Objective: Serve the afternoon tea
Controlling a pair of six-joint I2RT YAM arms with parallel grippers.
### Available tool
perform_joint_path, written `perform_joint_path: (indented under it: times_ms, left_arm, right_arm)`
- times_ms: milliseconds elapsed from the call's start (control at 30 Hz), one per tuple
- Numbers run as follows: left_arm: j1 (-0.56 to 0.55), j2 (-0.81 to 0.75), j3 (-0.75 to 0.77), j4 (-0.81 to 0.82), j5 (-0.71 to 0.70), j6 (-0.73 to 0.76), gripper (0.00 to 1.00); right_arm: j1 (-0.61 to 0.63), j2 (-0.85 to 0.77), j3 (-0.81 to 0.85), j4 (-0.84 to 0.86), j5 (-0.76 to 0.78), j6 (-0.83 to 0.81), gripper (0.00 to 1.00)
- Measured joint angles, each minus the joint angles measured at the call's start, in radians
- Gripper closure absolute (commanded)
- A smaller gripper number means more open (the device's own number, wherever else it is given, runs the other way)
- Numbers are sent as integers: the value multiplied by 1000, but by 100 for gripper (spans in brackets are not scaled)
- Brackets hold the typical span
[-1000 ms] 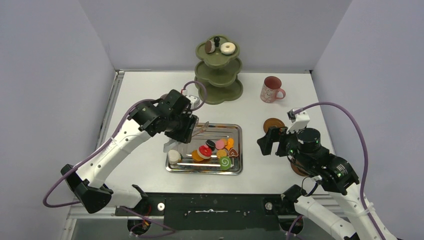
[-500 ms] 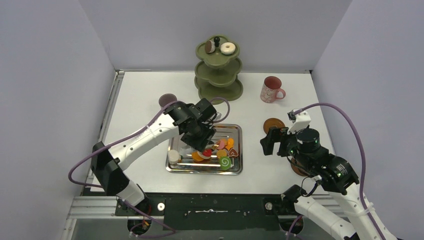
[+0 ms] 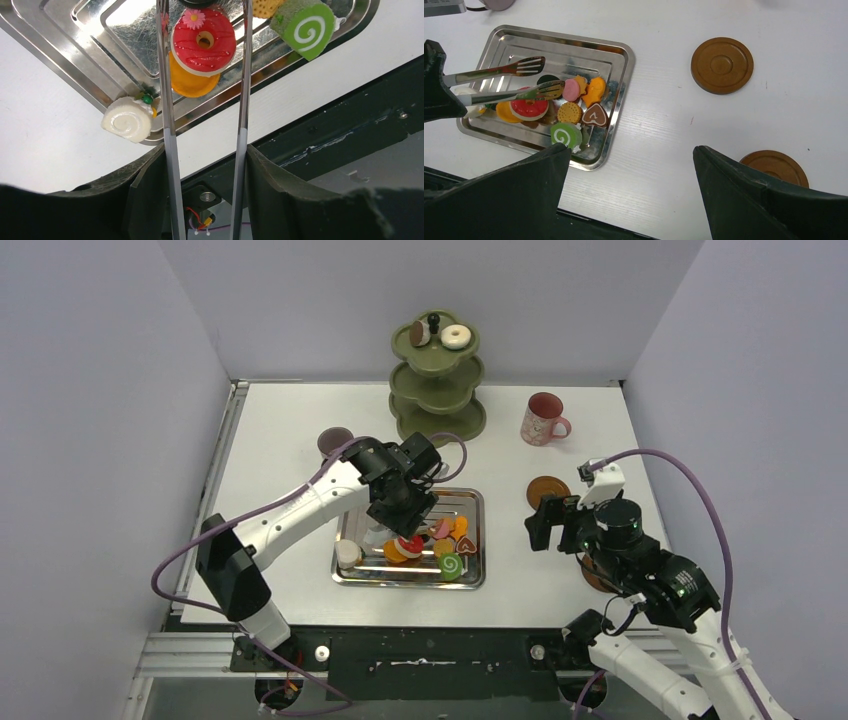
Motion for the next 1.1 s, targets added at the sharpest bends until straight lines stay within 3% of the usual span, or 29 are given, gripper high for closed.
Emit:
perform_joint_path:
  times_ms: [700, 1100]
  left_arm:
    - [3, 30, -14, -6, -27, 2, 50]
    - [9, 31, -29, -5, -10, -2, 64]
  right_arm:
    - [0, -19, 0, -6, 10, -3, 0]
    - [0, -25, -19, 2, 10, -1, 0]
